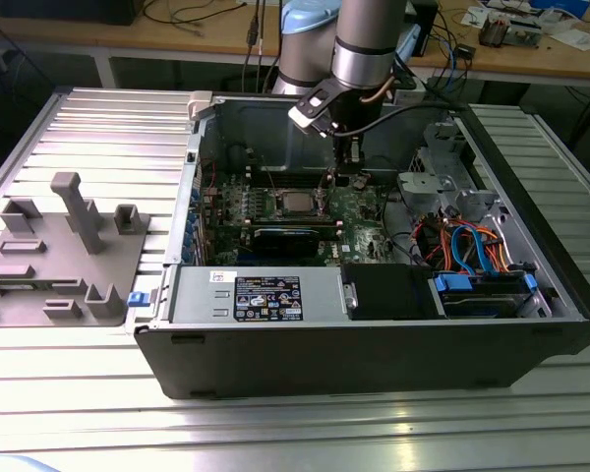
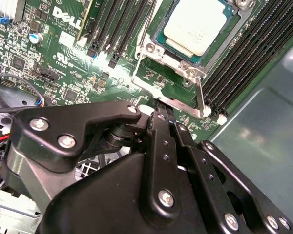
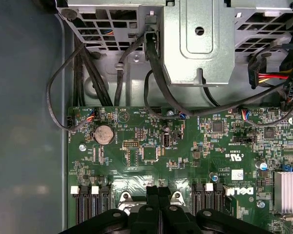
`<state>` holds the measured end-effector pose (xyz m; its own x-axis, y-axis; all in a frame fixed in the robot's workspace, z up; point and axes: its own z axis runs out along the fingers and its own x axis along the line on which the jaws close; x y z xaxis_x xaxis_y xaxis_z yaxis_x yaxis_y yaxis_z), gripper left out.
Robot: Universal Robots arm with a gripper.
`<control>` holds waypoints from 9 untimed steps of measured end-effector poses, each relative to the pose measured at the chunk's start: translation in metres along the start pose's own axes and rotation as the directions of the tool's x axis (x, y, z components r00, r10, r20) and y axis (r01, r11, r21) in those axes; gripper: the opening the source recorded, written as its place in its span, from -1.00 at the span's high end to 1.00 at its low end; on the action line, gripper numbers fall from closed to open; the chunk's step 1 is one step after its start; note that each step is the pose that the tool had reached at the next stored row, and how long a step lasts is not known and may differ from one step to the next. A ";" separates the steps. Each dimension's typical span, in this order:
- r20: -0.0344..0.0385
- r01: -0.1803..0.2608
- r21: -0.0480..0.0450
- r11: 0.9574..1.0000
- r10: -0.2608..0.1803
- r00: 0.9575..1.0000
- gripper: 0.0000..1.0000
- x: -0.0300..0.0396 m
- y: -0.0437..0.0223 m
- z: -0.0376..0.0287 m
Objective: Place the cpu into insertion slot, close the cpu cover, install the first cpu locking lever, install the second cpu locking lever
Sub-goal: 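Close the cpu cover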
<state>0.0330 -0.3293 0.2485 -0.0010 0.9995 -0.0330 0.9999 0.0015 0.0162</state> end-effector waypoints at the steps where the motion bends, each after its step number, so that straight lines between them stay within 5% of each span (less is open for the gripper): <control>1: 0.000 0.000 0.000 1.000 0.000 1.000 0.79 0.0000 -0.0002 0.0000; 9: 0.000 0.000 0.000 1.000 0.000 1.000 0.79 0.0000 -0.0016 0.0000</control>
<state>0.0313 -0.3293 0.2484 -0.0010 0.9995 -0.0330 0.9999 0.0016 0.0162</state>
